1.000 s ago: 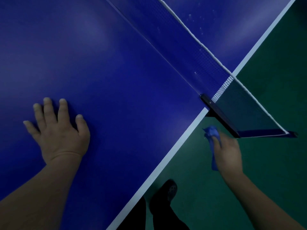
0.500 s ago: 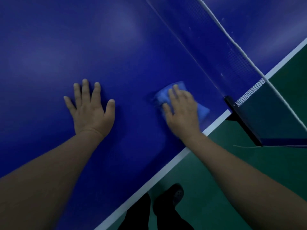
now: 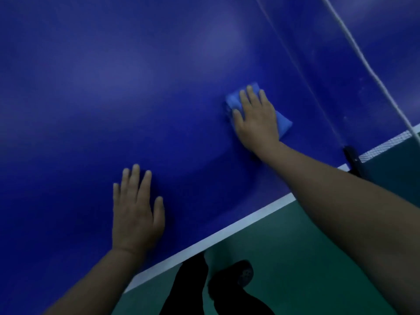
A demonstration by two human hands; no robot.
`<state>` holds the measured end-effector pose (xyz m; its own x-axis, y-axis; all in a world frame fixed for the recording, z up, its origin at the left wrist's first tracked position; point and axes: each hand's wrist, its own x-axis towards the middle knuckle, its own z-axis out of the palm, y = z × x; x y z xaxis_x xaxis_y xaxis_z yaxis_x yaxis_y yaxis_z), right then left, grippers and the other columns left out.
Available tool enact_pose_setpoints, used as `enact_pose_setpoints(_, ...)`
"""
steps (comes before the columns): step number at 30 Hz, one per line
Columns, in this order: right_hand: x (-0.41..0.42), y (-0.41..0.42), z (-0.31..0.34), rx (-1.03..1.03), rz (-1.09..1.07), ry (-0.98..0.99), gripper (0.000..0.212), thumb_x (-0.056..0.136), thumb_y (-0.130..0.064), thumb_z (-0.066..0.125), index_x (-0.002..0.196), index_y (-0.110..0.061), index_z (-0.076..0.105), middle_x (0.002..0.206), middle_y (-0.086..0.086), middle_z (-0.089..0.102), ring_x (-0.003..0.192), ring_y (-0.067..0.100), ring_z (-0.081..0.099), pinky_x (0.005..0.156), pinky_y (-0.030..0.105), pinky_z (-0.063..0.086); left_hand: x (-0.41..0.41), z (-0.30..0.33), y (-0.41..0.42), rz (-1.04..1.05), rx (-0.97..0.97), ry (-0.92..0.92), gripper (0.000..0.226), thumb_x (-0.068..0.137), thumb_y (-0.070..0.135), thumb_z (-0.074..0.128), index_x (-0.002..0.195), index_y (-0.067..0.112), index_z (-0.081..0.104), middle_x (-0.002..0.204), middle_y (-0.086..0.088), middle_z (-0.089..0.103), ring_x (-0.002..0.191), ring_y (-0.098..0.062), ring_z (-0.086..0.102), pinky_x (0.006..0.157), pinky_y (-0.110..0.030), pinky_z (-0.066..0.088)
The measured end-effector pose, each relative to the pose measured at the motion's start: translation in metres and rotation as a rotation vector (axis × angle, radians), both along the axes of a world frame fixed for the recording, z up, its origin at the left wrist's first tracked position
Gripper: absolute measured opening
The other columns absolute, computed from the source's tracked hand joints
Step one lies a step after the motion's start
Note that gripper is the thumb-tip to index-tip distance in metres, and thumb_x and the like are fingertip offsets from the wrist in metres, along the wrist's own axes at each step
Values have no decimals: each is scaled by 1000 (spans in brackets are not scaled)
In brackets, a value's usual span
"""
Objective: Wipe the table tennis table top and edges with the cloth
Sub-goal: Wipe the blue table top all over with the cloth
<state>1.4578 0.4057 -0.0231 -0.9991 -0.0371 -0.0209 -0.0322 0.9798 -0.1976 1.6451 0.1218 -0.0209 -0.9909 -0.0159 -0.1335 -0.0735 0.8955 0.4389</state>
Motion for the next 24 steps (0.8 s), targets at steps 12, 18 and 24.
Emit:
enact_pose_setpoints(12,199,-4,-13,40,730,-15,50,102,-47,45,147,-25,49,156,4,45,147,32,34,115,49,31,42,-9,4,54,56,61,66,99,41,29,151,1,39,162,-16,28,155,-29,12,126,-45,-1)
enact_pose_setpoints(18,132,17,-4,30,-172,-68,63,100,-52,27,155,-22,38,165,2,28,152,35,19,121,56,21,42,-7,6,35,-6,23,65,99,43,29,151,5,40,164,-16,24,156,-28,7,126,-50,2)
enact_pose_setpoints(24,208,-83,-5,-14,358,-28,54,100,-45,43,149,-22,49,160,5,37,150,33,28,121,51,18,41,-8,8,29,-61,3,66,99,43,27,152,7,38,165,-17,21,156,-29,7,125,-50,0)
